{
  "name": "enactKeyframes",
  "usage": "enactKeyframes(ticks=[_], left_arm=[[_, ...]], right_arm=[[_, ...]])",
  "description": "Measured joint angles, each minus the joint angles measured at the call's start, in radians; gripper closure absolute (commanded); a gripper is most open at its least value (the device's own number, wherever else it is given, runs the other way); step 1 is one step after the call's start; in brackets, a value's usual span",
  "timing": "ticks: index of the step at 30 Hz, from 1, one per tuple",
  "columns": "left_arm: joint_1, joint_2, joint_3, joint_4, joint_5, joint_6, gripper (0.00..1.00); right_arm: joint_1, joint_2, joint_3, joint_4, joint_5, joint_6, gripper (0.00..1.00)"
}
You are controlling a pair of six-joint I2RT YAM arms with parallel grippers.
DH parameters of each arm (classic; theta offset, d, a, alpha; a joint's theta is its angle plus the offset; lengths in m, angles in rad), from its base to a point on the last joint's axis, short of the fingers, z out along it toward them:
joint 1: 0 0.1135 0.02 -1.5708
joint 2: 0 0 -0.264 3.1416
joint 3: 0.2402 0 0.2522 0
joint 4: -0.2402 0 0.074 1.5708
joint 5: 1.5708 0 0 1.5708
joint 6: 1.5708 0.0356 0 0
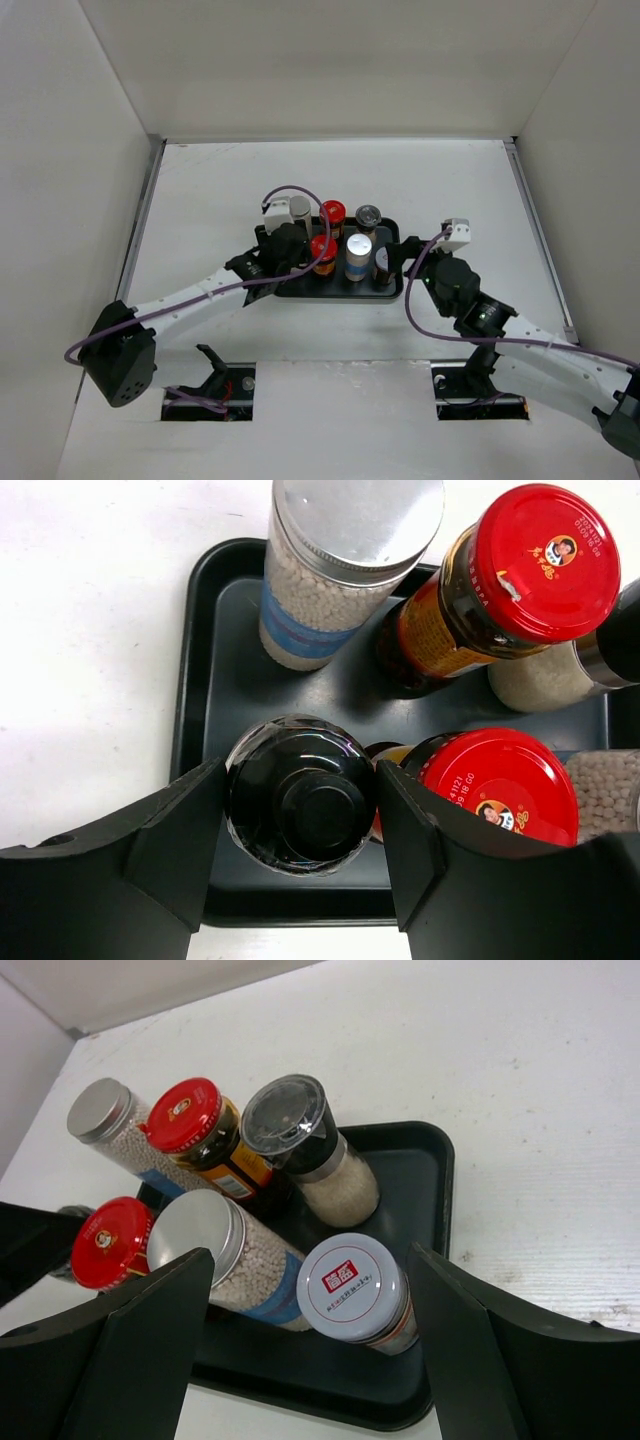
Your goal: Organize the condiment bottles
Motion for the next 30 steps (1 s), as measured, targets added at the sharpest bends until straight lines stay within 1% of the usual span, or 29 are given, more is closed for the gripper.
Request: enactKeyframes(ticks=[1, 2, 4, 6, 8, 10, 11, 12, 13, 18, 24, 28, 29, 30], left_arm=[[0.000, 0.003, -0.006, 0.010, 0.003, 0.000, 0.51], [0.000, 0.005, -0.011, 0.013, 0.003, 0.001, 0.48], [0.001, 0.005, -0.023, 0.022, 0.003, 0.001, 0.43], [0.001, 0.005, -0.032, 0.026, 0.003, 0.002, 0.36], [0.001, 0.002, -0.041, 0.038, 0.002, 0.003, 0.28], [0.001, -0.014, -0.047, 0.051, -0.002, 0.008, 0.18], [0.002, -0.031, -0.053, 0.061, -0.004, 0.008, 0.15], [0.002, -0.052, -0.058, 0.068, -0.005, 0.009, 0.05], [0.002, -0.073, -0.060, 0.070, -0.006, 0.011, 0.00], [0.019, -0.211, -0.073, 0.104, -0.015, 0.021, 0.00], [0.051, -0.401, -0.098, 0.126, -0.060, 0.067, 0.00], [0.066, -0.497, -0.128, 0.104, -0.086, 0.079, 0.00], [0.061, -0.509, -0.130, 0.088, -0.093, 0.079, 0.00], [0.050, -0.518, -0.130, 0.070, -0.097, 0.079, 0.00]], right_arm=[[-0.001, -0.009, 0.000, -0.002, 0.006, 0.000, 0.16], [-0.005, -0.019, 0.000, -0.003, 0.014, 0.000, 0.19], [-0.015, -0.038, 0.000, -0.007, 0.024, 0.001, 0.36], [-0.034, -0.049, 0.000, -0.014, 0.036, 0.004, 0.63], [-0.056, -0.047, 0.002, -0.025, 0.044, 0.012, 0.76], [-0.084, -0.037, 0.003, -0.040, 0.050, 0.025, 0.83], [-0.101, -0.033, 0.004, -0.047, 0.053, 0.033, 0.84], [-0.120, -0.031, 0.004, -0.053, 0.055, 0.040, 0.86], [-0.144, -0.029, 0.005, -0.060, 0.056, 0.045, 0.86], [-0.285, 0.013, 0.043, -0.069, 0.052, 0.060, 0.86], [-0.428, 0.083, 0.062, -0.063, -0.005, 0.083, 0.80], [-0.479, 0.093, 0.062, -0.063, -0.026, 0.106, 0.73], [-0.487, 0.096, 0.062, -0.062, -0.027, 0.112, 0.68], [-0.495, 0.099, 0.062, -0.062, -0.027, 0.118, 0.60]])
